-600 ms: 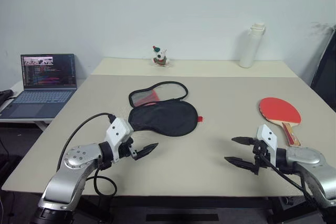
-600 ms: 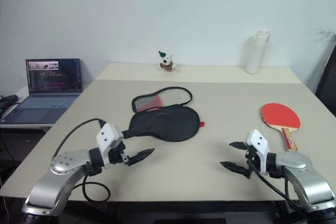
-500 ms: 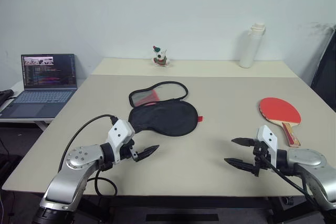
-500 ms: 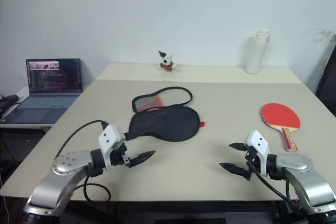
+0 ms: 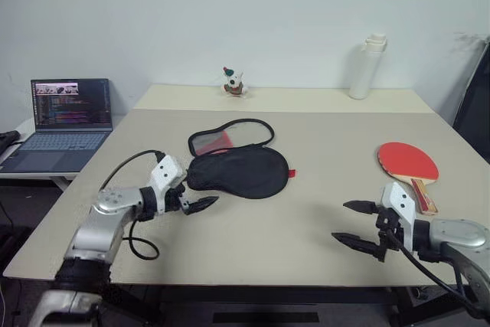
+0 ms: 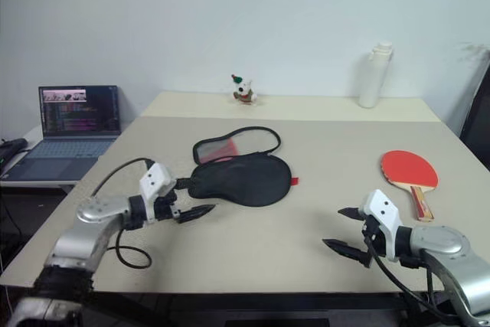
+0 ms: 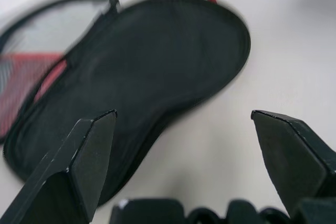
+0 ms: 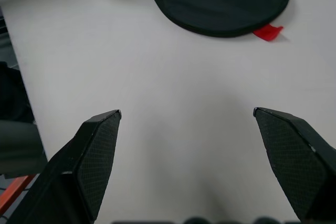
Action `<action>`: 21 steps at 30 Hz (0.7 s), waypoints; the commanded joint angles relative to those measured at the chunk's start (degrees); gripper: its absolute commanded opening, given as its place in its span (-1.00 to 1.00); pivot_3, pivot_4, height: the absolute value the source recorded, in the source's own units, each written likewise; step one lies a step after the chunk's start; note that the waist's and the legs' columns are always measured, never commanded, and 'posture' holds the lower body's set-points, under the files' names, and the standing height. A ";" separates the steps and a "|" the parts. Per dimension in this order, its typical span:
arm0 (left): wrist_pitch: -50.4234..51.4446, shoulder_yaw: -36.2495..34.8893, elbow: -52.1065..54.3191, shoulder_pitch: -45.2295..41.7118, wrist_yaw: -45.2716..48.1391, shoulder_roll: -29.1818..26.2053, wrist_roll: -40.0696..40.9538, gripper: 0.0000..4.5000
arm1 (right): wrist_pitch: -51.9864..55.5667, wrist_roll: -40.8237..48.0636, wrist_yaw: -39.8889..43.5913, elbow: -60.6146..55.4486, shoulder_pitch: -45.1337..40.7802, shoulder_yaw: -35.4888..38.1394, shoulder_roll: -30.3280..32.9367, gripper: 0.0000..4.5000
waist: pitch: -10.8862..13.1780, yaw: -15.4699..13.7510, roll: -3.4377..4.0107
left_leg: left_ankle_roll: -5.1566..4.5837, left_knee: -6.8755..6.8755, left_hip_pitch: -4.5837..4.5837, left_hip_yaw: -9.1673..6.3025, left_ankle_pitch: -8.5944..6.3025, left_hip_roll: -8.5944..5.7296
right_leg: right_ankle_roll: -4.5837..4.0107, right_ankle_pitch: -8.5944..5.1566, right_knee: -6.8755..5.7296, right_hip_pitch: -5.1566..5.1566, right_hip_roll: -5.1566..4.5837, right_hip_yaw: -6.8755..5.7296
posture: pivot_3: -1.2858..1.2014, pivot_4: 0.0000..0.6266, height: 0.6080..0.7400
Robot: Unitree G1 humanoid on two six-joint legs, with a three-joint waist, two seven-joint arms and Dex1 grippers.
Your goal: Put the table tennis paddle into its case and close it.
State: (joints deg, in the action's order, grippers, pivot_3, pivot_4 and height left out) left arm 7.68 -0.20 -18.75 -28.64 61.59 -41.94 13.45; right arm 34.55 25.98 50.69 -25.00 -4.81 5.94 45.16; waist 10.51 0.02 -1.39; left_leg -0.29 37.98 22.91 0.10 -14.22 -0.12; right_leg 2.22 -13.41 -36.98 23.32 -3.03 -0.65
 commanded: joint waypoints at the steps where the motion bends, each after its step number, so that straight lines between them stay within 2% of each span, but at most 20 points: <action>1: -7.73 1.62 -11.81 -6.15 3.35 -1.64 -4.17 1.00 | -0.10 0.54 -1.72 -1.50 -2.57 -0.19 -1.12 0.97 | 0.00 -0.02 -0.01 | 0.00 0.01 0.00 0.01 0.00 0.00 | 0.00 0.00 0.00 0.00 0.00 0.00 | 0.03 -0.52 1.00; 6: -17.01 5.25 -27.75 -13.91 5.74 -0.39 -10.23 1.00 | 0.00 0.87 -2.13 -1.37 -4.15 -0.44 -1.31 0.97 | 0.01 -0.08 -0.03 | 0.00 -0.01 0.06 -0.01 0.00 -0.05 | 0.02 0.01 0.02 0.02 -0.02 -0.02 | 0.03 -0.52 1.00; 11: -24.20 8.76 -41.86 -21.71 1.70 3.37 -16.96 1.00 | -0.60 0.73 -2.87 -1.40 -3.39 -0.42 -2.15 0.97 | 0.06 -0.48 -0.15 | -0.02 0.00 0.13 -0.04 -0.01 -0.14 | -0.10 0.12 0.02 0.04 -0.05 -0.03 | 0.03 -0.52 1.00; 15: -27.91 9.91 -48.41 -24.67 -1.10 4.93 -20.49 1.00 | -0.36 0.56 -3.72 -1.70 -3.92 -0.97 -2.91 0.97 | 0.04 -0.55 -0.17 | -0.02 0.05 0.08 -0.01 0.00 -0.13 | 0.16 0.02 -0.02 0.01 -0.05 0.01 | 0.03 -0.52 1.00; 18: -29.08 10.37 -51.63 -26.22 -4.26 6.25 -22.76 0.75 | -0.68 0.59 -3.70 -1.53 -3.71 -0.30 -2.73 1.00 | 0.01 -0.81 -0.15 | -0.03 0.11 0.01 -0.05 0.01 -0.13 | 0.19 0.03 -0.08 -0.07 -0.06 -0.02 | 0.03 -0.52 1.00; 21: -29.20 10.82 -53.65 -26.81 -5.75 6.78 -24.35 0.26 | -0.64 0.57 -4.07 -1.73 -3.48 0.18 -2.69 1.00 | -0.03 -1.02 -0.14 | -0.09 0.14 -0.03 -0.06 0.06 -0.13 | 0.23 0.10 -0.11 -0.11 -0.06 -0.01 | 0.03 -0.52 1.00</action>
State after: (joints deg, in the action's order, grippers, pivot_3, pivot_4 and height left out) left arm -21.97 9.71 -70.40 -54.99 59.00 -35.08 -8.48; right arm 34.92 26.01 47.08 -24.98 -8.00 4.43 42.31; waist 10.47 -1.00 -1.52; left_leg -0.39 38.13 22.86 0.04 -14.15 -0.25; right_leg 2.46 -13.30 -37.10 23.21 -3.09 -0.66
